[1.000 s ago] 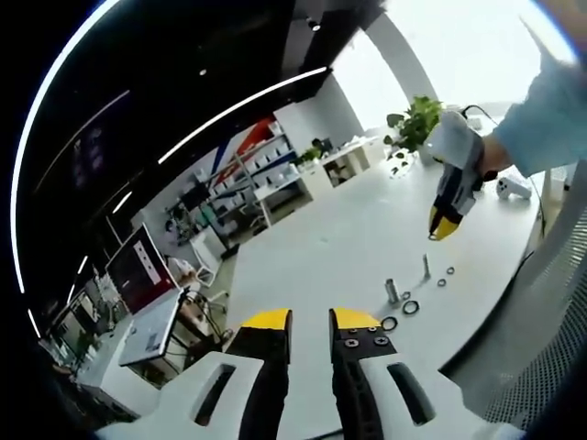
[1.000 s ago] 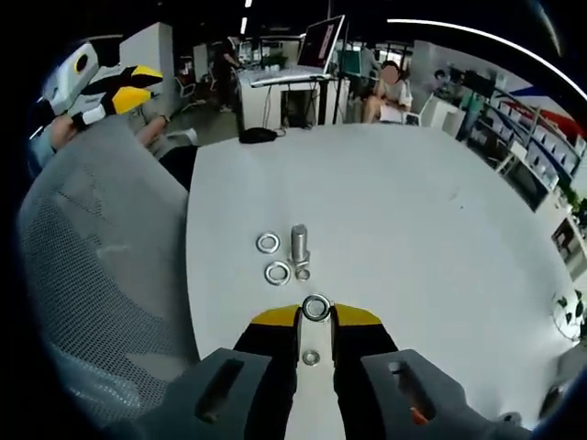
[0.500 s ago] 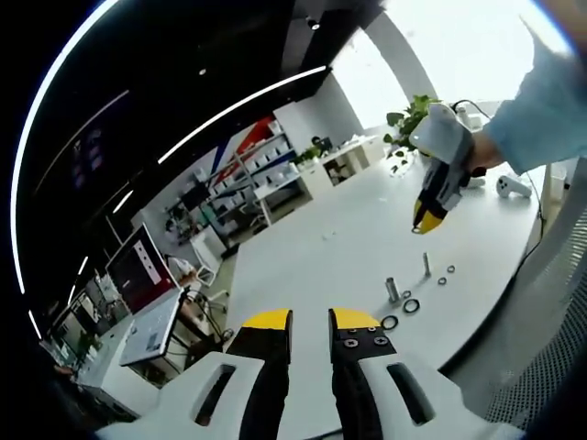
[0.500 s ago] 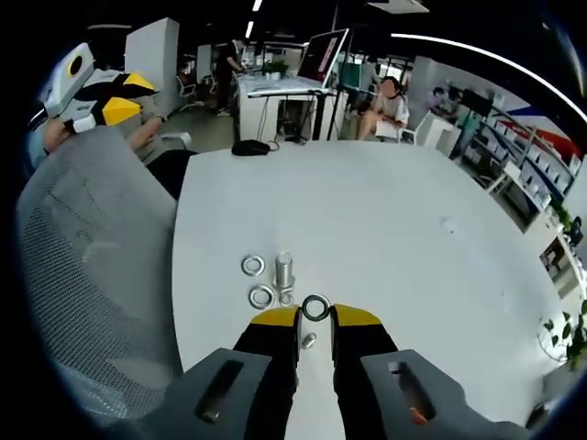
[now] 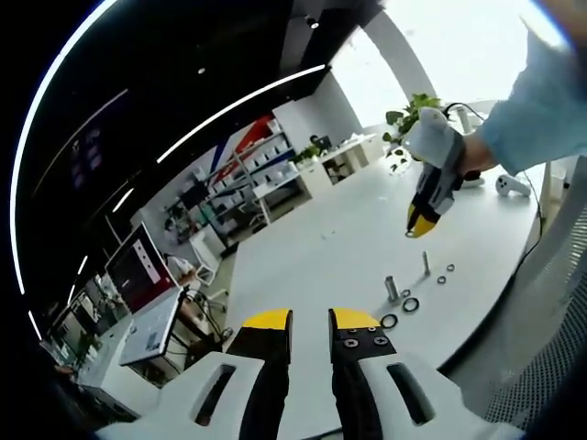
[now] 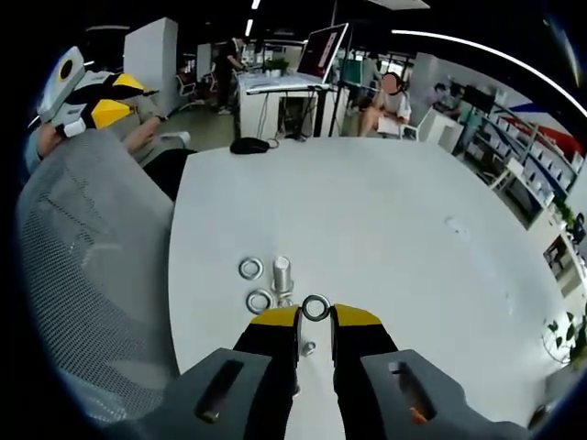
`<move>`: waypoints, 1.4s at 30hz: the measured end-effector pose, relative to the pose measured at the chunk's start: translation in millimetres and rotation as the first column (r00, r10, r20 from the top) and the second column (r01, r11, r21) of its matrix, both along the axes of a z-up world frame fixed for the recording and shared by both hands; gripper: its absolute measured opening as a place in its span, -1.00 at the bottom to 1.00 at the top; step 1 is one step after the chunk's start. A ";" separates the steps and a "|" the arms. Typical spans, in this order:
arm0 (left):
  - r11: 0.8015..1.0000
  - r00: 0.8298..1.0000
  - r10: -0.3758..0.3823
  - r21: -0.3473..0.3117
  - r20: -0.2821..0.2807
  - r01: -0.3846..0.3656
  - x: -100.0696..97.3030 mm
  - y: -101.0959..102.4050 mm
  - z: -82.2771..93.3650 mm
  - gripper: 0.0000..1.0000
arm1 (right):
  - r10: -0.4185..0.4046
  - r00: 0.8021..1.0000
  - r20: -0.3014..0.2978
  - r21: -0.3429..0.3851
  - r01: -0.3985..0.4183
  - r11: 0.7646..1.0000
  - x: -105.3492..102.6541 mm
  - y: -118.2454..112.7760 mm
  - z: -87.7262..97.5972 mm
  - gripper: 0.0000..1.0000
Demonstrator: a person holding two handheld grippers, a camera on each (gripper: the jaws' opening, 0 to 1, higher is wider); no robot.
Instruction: Place the washer onto the threaded stud by aligning its center hole with the stud, sliding it down to the base, and recovering from edge contact or off-axis alignment until the washer reaches the visible bottom stop.
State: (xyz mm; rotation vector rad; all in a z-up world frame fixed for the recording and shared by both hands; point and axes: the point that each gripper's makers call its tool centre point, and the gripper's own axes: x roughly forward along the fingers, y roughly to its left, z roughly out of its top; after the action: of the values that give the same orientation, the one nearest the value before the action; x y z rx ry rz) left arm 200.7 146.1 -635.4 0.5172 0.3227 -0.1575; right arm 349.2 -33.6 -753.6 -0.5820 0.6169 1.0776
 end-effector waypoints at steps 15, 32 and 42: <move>1.000 1.000 0.001 0.006 -0.001 -0.001 -0.2 1.0 -0.3 -0.73 | -0.020 0.999 -0.031 -0.052 0.018 0.998 1.2 -4.2 -18.0 -0.73; 1.000 1.000 0.006 0.009 -0.005 -0.006 0.5 2.0 -1.4 -0.73 | -0.027 0.997 -0.070 -0.097 0.020 0.995 -0.8 -13.7 -36.9 -0.73; 1.000 1.000 0.008 0.009 -0.006 -0.008 0.4 2.2 -1.9 -0.73 | -0.034 0.995 -0.093 -0.121 0.023 0.992 -3.5 -19.3 -47.2 -0.73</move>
State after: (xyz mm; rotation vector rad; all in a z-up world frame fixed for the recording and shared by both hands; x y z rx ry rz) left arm 201.1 148.4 -637.3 0.5243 0.3318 -0.1502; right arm 345.6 -52.8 -800.8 -0.6267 0.7744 1.0511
